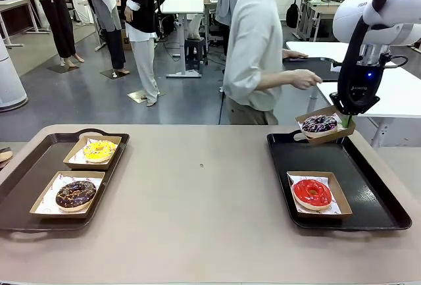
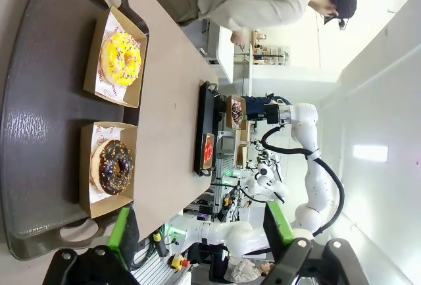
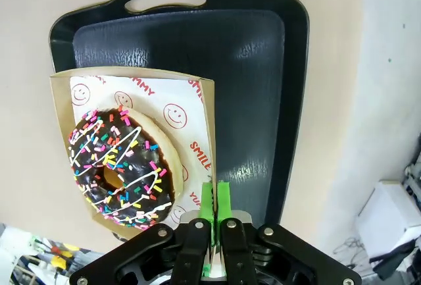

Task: Individually package the donuts and arrange them on the tray.
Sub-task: Place the picked Paper togo box on the Handle tray.

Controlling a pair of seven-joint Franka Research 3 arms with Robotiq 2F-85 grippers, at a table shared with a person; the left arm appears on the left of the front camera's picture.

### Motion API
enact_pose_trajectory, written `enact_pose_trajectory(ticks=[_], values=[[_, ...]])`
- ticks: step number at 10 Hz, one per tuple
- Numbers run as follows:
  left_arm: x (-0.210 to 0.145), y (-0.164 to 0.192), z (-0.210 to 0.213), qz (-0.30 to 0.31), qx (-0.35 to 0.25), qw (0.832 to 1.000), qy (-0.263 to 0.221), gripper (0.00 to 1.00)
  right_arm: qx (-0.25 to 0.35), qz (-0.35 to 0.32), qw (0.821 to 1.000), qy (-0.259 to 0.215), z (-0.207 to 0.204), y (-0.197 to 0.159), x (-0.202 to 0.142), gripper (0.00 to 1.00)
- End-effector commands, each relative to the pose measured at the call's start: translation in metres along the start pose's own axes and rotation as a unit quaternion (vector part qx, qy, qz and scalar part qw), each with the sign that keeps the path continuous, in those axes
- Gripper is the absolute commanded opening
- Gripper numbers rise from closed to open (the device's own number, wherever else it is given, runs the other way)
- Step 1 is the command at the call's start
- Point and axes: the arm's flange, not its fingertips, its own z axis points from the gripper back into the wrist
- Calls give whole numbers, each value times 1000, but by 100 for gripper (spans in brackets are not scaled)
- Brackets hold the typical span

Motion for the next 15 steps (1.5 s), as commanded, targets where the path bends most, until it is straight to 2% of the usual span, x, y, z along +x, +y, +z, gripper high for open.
enact_pose_trajectory(ticks=[1,5,7,15], values=[[-1,-1,1,-2,-3,1000,1,100,-7,-22,1000,-5,-8,-12,8,2],[-1,-1,1,-2,-3,1000,1,100,12,-34,999,11,-32,-37,18,2],[-1,-1,1,-2,-3,1000,1,100,18,-30,999,20,-41,-40,20,2],[-1,-1,1,-2,-3,1000,1,100,20,-44,999,8,-60,-47,30,2]])
